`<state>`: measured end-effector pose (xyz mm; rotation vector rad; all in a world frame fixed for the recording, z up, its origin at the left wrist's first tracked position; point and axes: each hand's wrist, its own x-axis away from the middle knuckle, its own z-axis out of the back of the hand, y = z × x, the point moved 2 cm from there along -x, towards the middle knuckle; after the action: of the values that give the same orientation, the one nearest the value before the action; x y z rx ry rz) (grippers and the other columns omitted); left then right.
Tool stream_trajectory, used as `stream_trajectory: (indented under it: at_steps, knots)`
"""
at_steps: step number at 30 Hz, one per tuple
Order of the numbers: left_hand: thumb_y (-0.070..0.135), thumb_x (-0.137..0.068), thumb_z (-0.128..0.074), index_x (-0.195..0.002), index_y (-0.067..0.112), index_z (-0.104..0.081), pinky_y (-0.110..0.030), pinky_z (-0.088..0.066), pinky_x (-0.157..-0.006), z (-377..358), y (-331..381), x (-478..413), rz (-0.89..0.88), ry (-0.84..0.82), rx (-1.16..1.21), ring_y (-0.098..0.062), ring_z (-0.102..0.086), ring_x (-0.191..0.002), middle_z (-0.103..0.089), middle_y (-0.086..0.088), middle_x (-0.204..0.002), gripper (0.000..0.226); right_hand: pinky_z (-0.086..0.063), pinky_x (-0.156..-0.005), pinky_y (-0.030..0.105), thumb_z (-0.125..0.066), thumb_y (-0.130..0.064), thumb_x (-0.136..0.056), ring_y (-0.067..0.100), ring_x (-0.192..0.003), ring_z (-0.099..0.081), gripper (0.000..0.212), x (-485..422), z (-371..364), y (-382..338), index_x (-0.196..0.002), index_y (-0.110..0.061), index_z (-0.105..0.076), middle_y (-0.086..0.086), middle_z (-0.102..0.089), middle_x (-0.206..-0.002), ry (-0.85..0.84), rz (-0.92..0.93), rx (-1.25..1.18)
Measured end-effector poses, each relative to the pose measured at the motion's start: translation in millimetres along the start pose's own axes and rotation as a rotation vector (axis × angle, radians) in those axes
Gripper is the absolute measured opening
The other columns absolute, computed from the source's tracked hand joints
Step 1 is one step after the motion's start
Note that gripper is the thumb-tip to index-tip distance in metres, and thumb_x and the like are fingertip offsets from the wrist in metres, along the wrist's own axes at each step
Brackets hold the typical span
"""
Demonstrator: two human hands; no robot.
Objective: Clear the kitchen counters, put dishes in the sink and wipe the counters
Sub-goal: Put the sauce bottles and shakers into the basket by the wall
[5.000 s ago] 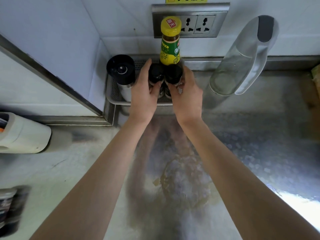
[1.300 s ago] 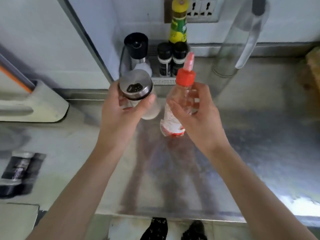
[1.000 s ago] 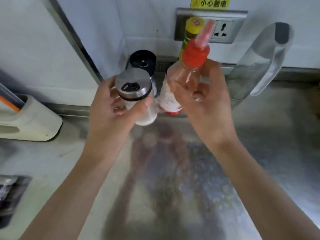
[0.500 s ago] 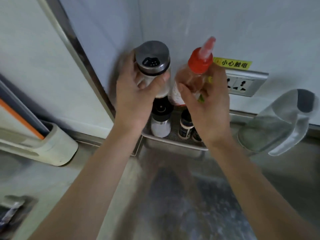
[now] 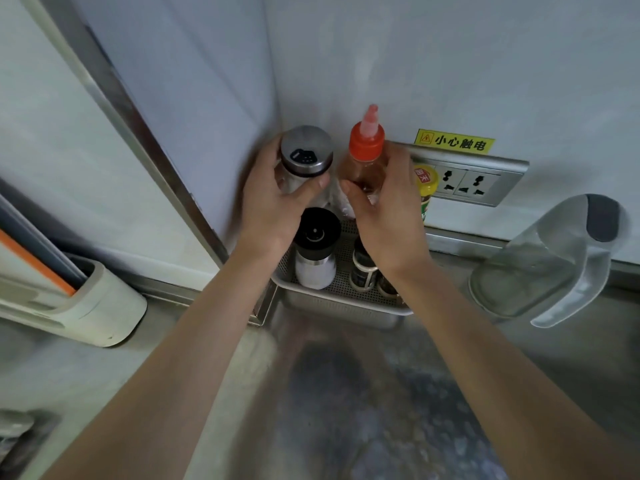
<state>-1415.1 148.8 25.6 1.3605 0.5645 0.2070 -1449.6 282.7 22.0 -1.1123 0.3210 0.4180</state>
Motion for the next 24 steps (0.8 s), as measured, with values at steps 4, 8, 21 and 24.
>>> stream_trajectory:
  at_steps: [4,8,21,24]
  knots:
    - [0.006,-0.077,-0.071,-0.134,0.025,-0.032,-0.036,-0.039,-0.107,5.0,-5.3,0.6,-0.006,-0.05,-0.028,-0.016,-0.043,-0.128,-0.041,0.0,-0.138,0.072,-0.034,-0.074,-0.001,-0.067,-0.007,-0.083,0.009,-0.088,-0.046,0.041,-0.4,-3.5,4.3,-0.118,-0.003,-0.047,0.012,-0.055,-0.112,-0.123,-0.022,0.032]
    - [0.009,-0.08,-0.067,-0.13,0.021,-0.04,-0.039,-0.039,-0.106,7.4,-11.4,4.7,-0.071,-0.052,-0.09,-0.016,-0.047,-0.124,-0.049,0.002,-0.127,0.058,-0.042,-0.072,0.01,-0.066,-0.011,-0.084,0.017,-0.086,-0.052,0.038,-0.2,-14.9,12.3,-0.115,-0.007,-0.044,0.011,-0.056,-0.105,-0.153,-0.094,0.019]
    - [0.005,-0.082,-0.067,-0.129,0.016,-0.042,-0.033,-0.037,-0.108,0.5,-42.0,-0.6,0.012,-0.098,-0.071,-0.011,-0.048,-0.12,-0.049,0.006,-0.122,0.055,-0.038,-0.084,0.026,-0.058,-0.005,-0.087,0.03,-0.108,-0.05,0.036,-1.4,-27.2,20.2,-0.12,-0.002,-0.043,0.017,-0.05,-0.119,-0.151,-0.216,0.167]
    - [0.007,-0.081,-0.068,-0.126,0.019,-0.044,-0.032,-0.039,-0.106,0.5,-45.2,-0.1,0.051,-0.109,-0.04,-0.012,-0.051,-0.119,-0.053,0.001,-0.124,0.052,-0.029,-0.083,0.011,-0.052,0.003,-0.088,0.026,-0.111,-0.048,0.042,5.0,-17.9,4.0,-0.128,0.001,-0.041,0.02,-0.048,-0.122,-0.025,-0.071,0.177]
